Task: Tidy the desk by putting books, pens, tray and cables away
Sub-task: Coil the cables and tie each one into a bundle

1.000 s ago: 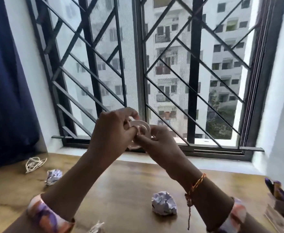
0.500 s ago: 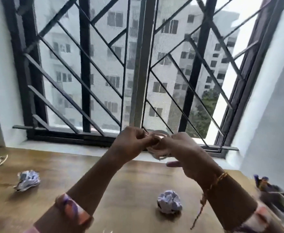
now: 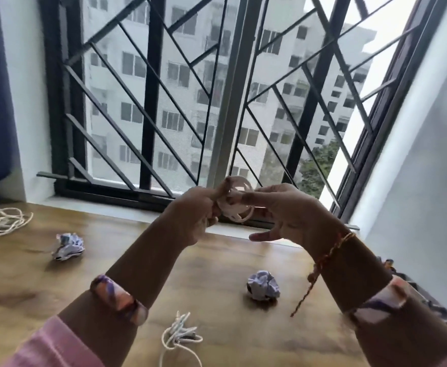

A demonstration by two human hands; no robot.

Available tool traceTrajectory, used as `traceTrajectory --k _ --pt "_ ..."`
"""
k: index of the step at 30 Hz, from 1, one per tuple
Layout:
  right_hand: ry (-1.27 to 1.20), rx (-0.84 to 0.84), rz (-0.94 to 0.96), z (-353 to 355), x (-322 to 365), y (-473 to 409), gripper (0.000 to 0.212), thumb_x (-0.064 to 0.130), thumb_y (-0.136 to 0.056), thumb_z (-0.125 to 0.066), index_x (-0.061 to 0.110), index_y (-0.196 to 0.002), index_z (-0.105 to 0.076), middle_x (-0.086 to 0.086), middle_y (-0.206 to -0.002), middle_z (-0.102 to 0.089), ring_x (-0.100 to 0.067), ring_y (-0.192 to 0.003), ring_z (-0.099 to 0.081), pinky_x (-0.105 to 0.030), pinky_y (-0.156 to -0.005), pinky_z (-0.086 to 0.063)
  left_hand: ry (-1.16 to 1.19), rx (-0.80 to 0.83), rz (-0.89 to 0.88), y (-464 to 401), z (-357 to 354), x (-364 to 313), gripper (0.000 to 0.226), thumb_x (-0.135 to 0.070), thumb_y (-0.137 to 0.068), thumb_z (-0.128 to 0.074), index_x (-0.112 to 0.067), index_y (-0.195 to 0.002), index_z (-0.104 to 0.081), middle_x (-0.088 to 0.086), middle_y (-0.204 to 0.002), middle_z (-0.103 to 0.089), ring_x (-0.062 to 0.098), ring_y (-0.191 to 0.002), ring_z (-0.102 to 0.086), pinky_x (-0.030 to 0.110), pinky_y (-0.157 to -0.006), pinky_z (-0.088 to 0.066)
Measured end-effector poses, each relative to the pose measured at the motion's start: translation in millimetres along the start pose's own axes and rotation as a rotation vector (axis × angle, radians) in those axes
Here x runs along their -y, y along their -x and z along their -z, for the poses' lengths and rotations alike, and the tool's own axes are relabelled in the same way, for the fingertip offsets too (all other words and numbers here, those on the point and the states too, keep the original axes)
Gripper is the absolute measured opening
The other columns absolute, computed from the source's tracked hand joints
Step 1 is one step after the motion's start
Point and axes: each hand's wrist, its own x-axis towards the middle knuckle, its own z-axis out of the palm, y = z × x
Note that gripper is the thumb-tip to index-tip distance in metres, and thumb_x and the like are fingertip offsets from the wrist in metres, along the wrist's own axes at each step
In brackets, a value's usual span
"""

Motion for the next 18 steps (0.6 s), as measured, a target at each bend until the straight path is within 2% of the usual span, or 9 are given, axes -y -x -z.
traceTrajectory --k 3,7,9,11,12,13,16,18 --pt "-0.117 0.122 0.003 -2.0 -0.7 21.8 0.030 0.022 -0.052 -0.073 0.009 -0.078 -0.067 -0.003 -0.081 -0.069 -0.019 -0.089 -0.064 -0.060 -0.089 -0.045 0.115 0.005 0.043 28.5 1.0 -8.2 0.031 -0.040 -0.090 -0.049 -0.016 -0.075 -0.062 -0.004 -0.054 -0.058 0.009 -0.062 -0.045 0.026 -0.063 -0.031" --pt "-0.173 0.148 0.036 -8.6 -9.0 53.2 0.042 0.022 -0.056 -0.073 0.005 -0.094 -0.068 -0.006 -0.088 -0.070 -0.020 -0.089 -0.065 -0.059 -0.089 -0.047 0.152 0.034 0.048 76.1 -0.8 -14.3 0.027 -0.038 -0.091 -0.049 -0.017 -0.085 -0.065 -0.002 -0.073 -0.057 0.011 -0.071 -0.048 0.030 -0.072 -0.030" --pt "-0.175 0.131 0.103 -16.3 -15.8 73.4 0.034 0.022 -0.062 -0.074 0.006 -0.092 -0.069 -0.006 -0.086 -0.072 -0.018 -0.088 -0.066 -0.055 -0.088 -0.049 0.122 0.016 -0.005 98.6 -1.5 -14.6 0.025 -0.035 -0.092 -0.049 -0.015 -0.088 -0.063 -0.002 -0.073 -0.056 0.012 -0.074 -0.048 0.033 -0.082 -0.032" --pt "-0.130 0.068 0.217 -26.2 -25.8 95.8 0.028 0.021 -0.070 -0.075 0.008 -0.094 -0.069 -0.008 -0.090 -0.072 -0.019 -0.091 -0.067 -0.048 -0.084 -0.051 0.083 -0.030 -0.069 123.8 -2.0 -12.5 0.036 -0.031 -0.093 -0.048 -0.012 -0.067 -0.064 -0.002 -0.061 -0.056 0.014 -0.070 -0.051 0.036 -0.086 -0.039" --pt "-0.121 0.025 0.274 -33.0 -31.2 108.2 0.032 0.019 -0.070 -0.076 0.009 -0.099 -0.066 -0.009 -0.094 -0.071 -0.020 -0.092 -0.067 -0.045 -0.082 -0.053 0.047 -0.059 -0.090 138.3 -2.2 -9.7 0.043 -0.030 -0.093 -0.049 -0.013 -0.055 -0.063 -0.002 -0.057 -0.057 0.015 -0.068 -0.054 0.037 -0.087 -0.043" --pt "-0.134 -0.009 0.331 -39.8 -37.2 120.8 0.038 0.015 -0.069 -0.078 0.010 -0.104 -0.062 -0.009 -0.095 -0.069 -0.021 -0.090 -0.067 -0.043 -0.078 -0.054 -0.010 -0.089 -0.101 153.9 -3.6 -6.7 0.045 -0.031 -0.092 -0.050 -0.013 -0.052 -0.063 -0.001 -0.056 -0.060 0.016 -0.068 -0.057 0.039 -0.087 -0.045" --pt "-0.197 0.008 0.488 -62.4 -53.2 158.5 0.039 -0.007 -0.070 -0.074 0.012 -0.102 -0.061 -0.012 -0.093 -0.066 -0.020 -0.080 -0.069 -0.037 -0.065 -0.057 -0.295 -0.169 -0.096 199.0 -7.1 2.7 0.035 -0.033 -0.093 -0.050 -0.013 -0.069 -0.064 0.008 -0.070 -0.067 0.021 -0.070 -0.062 0.038 -0.080 -0.051" --pt "-0.255 0.085 0.490 -77.7 -62.6 182.6 0.036 -0.013 -0.072 -0.069 0.009 -0.099 -0.064 -0.013 -0.089 -0.067 -0.019 -0.072 -0.069 -0.033 -0.060 -0.058 -0.516 -0.234 -0.087 227.4 -3.8 5.3 0.036 -0.036 -0.094 -0.047 -0.012 -0.073 -0.064 0.011 -0.073 -0.067 0.021 -0.065 -0.062 0.036 -0.072 -0.054"
